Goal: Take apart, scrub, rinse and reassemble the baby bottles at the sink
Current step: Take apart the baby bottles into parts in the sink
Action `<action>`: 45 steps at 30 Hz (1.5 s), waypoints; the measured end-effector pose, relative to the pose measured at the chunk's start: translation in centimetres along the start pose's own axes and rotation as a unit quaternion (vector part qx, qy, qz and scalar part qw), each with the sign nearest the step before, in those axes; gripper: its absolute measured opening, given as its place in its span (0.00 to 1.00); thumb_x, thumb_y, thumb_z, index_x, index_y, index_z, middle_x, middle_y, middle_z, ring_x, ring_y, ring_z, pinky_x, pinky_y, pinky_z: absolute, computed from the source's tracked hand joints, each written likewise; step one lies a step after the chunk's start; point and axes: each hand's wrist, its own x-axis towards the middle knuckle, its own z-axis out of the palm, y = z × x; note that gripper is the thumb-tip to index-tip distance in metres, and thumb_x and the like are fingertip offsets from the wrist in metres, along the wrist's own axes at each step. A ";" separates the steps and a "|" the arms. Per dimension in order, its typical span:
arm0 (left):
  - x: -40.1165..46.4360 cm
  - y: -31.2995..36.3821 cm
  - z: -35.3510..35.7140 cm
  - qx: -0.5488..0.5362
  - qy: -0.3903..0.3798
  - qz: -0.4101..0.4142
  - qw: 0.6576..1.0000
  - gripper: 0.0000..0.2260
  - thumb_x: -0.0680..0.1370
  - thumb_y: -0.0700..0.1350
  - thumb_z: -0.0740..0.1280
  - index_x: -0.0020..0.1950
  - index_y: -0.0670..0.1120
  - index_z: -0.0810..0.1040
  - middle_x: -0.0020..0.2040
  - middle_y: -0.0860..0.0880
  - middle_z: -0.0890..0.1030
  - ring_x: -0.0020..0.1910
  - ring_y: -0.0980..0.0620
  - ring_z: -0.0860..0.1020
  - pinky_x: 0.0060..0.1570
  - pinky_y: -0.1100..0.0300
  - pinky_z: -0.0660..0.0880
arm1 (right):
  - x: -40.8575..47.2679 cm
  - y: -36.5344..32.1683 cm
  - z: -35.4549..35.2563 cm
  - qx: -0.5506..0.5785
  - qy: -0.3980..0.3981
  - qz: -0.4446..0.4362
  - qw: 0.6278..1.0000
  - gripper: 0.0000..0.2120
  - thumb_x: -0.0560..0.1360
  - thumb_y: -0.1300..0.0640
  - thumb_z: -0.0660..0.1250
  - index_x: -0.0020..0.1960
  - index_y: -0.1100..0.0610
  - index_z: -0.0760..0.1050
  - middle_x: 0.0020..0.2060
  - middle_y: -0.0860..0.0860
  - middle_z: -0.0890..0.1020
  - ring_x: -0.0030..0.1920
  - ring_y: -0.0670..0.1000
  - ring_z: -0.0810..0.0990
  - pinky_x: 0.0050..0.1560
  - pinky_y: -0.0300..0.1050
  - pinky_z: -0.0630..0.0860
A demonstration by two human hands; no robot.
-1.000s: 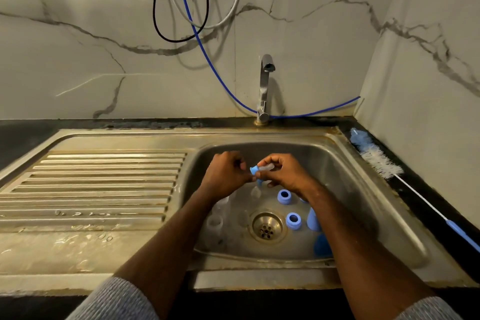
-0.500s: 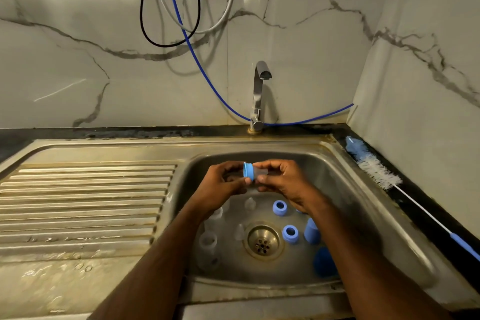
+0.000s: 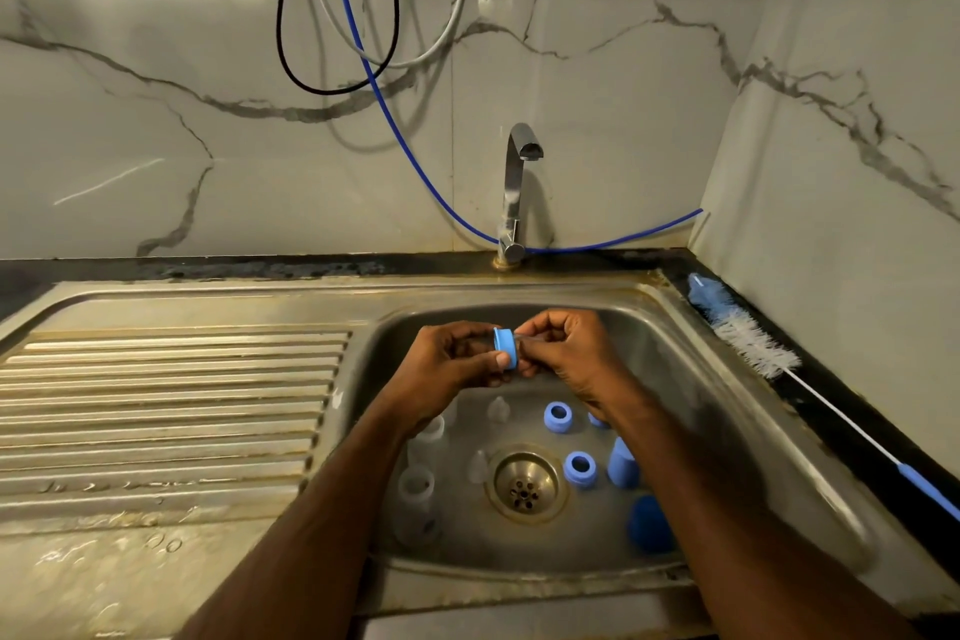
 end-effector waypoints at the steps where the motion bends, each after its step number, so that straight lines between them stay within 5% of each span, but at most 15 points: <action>1: 0.0 -0.1 -0.1 0.004 0.002 -0.001 1.000 0.22 0.72 0.46 0.73 0.64 0.42 0.79 0.51 0.43 0.87 0.51 0.44 0.86 0.54 0.51 0.83 | -0.1 -0.1 0.1 0.000 0.005 -0.002 1.000 0.04 0.74 0.67 0.72 0.49 0.66 0.81 0.37 0.61 0.85 0.34 0.53 0.83 0.38 0.42 0.82; 12: -0.3 -0.3 -0.7 -0.042 -0.020 -0.065 0.997 0.19 0.76 0.48 0.69 0.63 0.41 0.79 0.50 0.38 0.85 0.45 0.44 0.85 0.45 0.59 0.83 | -0.4 -0.3 0.3 -0.033 -0.036 -0.001 0.999 0.05 0.74 0.69 0.73 0.48 0.69 0.80 0.37 0.61 0.84 0.34 0.55 0.84 0.39 0.45 0.83; 19: -0.3 -0.6 -1.0 -0.035 -0.020 -0.082 0.996 0.21 0.76 0.51 0.68 0.63 0.39 0.78 0.50 0.38 0.85 0.44 0.46 0.85 0.44 0.60 0.82 | -1.1 -0.8 -0.5 0.000 -0.107 0.041 0.993 0.10 0.71 0.70 0.75 0.52 0.67 0.82 0.49 0.61 0.85 0.48 0.58 0.86 0.48 0.48 0.84; 32: -0.6 -0.5 -0.4 0.005 -0.021 -0.080 0.997 0.13 0.80 0.39 0.69 0.63 0.38 0.78 0.49 0.39 0.86 0.48 0.43 0.86 0.46 0.58 0.83 | -1.0 -0.2 1.0 -0.168 -0.031 0.022 0.985 0.02 0.77 0.65 0.70 0.46 0.61 0.80 0.33 0.57 0.84 0.31 0.54 0.85 0.33 0.46 0.83; 38: -0.5 -0.6 -0.4 0.036 -0.010 -0.047 0.998 0.15 0.78 0.42 0.71 0.64 0.40 0.78 0.49 0.41 0.86 0.47 0.43 0.86 0.48 0.56 0.83 | -0.9 -0.5 0.4 -0.059 -0.066 0.070 0.994 0.01 0.76 0.69 0.69 0.48 0.66 0.79 0.40 0.66 0.84 0.36 0.58 0.85 0.37 0.46 0.83; 45: -0.3 -0.8 -0.7 -0.015 -0.003 -0.036 0.999 0.17 0.77 0.42 0.70 0.65 0.40 0.77 0.50 0.40 0.86 0.47 0.43 0.86 0.48 0.56 0.83 | -1.0 -0.4 0.3 0.060 -0.056 0.107 0.991 0.02 0.77 0.66 0.70 0.48 0.65 0.81 0.41 0.62 0.85 0.40 0.56 0.85 0.45 0.49 0.84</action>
